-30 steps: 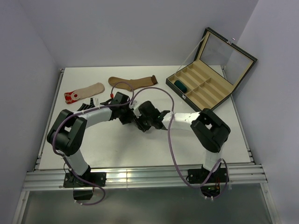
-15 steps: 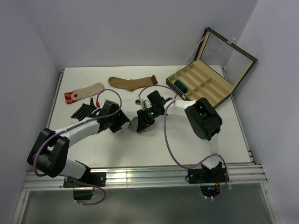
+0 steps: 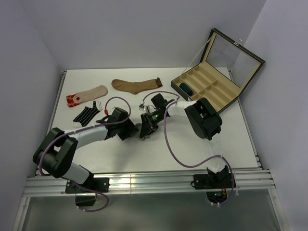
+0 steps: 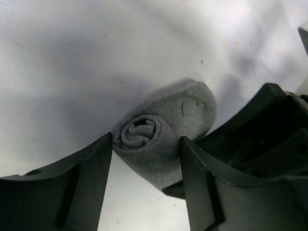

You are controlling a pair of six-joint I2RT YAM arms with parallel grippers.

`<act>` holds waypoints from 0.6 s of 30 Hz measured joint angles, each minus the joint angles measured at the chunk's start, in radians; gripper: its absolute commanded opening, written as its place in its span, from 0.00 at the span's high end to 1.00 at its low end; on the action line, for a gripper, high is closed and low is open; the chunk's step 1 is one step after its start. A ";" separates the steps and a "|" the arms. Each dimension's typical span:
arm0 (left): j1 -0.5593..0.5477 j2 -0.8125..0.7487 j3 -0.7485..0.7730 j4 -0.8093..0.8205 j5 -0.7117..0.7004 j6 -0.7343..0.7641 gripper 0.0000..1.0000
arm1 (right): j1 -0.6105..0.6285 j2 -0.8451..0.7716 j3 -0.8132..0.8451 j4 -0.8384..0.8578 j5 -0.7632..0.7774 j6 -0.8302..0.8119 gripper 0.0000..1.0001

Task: Roll the socks
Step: Roll the sock at the center of the board.

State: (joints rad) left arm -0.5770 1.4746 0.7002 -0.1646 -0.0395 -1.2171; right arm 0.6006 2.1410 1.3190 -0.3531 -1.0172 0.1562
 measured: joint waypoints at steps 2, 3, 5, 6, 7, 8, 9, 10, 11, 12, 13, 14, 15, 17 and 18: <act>0.000 0.023 0.000 0.010 0.003 -0.006 0.45 | -0.002 0.004 0.002 0.000 -0.005 0.012 0.97; 0.000 0.030 0.000 0.017 0.007 -0.009 0.47 | -0.002 0.005 0.002 0.001 -0.005 0.018 0.94; 0.000 0.036 0.002 0.022 0.010 -0.010 0.53 | -0.003 0.005 0.002 0.003 -0.002 0.029 0.83; 0.000 0.043 0.005 0.023 0.013 -0.009 0.55 | -0.003 0.004 0.001 0.005 0.000 0.034 0.79; 0.000 0.050 0.011 0.021 0.015 -0.007 0.56 | -0.003 0.001 -0.004 0.011 0.003 0.039 0.75; 0.001 0.057 0.019 0.018 0.016 -0.006 0.56 | -0.003 -0.005 -0.013 0.021 0.009 0.044 0.68; 0.001 0.069 0.031 0.014 0.020 0.000 0.57 | -0.003 -0.015 -0.023 0.029 0.020 0.048 0.66; 0.001 0.079 0.041 0.010 0.024 0.005 0.57 | -0.003 -0.032 -0.037 0.039 0.040 0.052 0.63; 0.001 0.089 0.051 0.007 0.030 0.010 0.57 | -0.003 -0.051 -0.054 0.050 0.064 0.054 0.59; 0.001 0.097 0.060 0.007 0.038 0.013 0.57 | -0.003 -0.077 -0.075 0.061 0.093 0.056 0.57; 0.001 0.107 0.068 0.008 0.046 0.018 0.57 | -0.002 -0.108 -0.100 0.075 0.129 0.055 0.55; 0.000 0.115 0.077 0.009 0.051 0.024 0.57 | -0.001 -0.146 -0.130 0.092 0.172 0.053 0.52; 0.000 0.124 0.086 0.008 0.059 0.029 0.57 | 0.000 -0.182 -0.155 0.105 0.211 0.052 0.50; 0.001 0.141 0.104 0.002 0.072 0.046 0.57 | 0.009 -0.261 -0.209 0.130 0.294 0.043 0.43; 0.002 0.148 0.113 -0.003 0.077 0.055 0.57 | 0.014 -0.307 -0.235 0.142 0.338 0.037 0.42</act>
State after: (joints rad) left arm -0.5755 1.6226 0.8135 -0.1673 0.0372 -1.1622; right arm 0.6147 1.8339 1.0840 -0.2108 -0.6792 0.1936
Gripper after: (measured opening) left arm 0.432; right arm 0.541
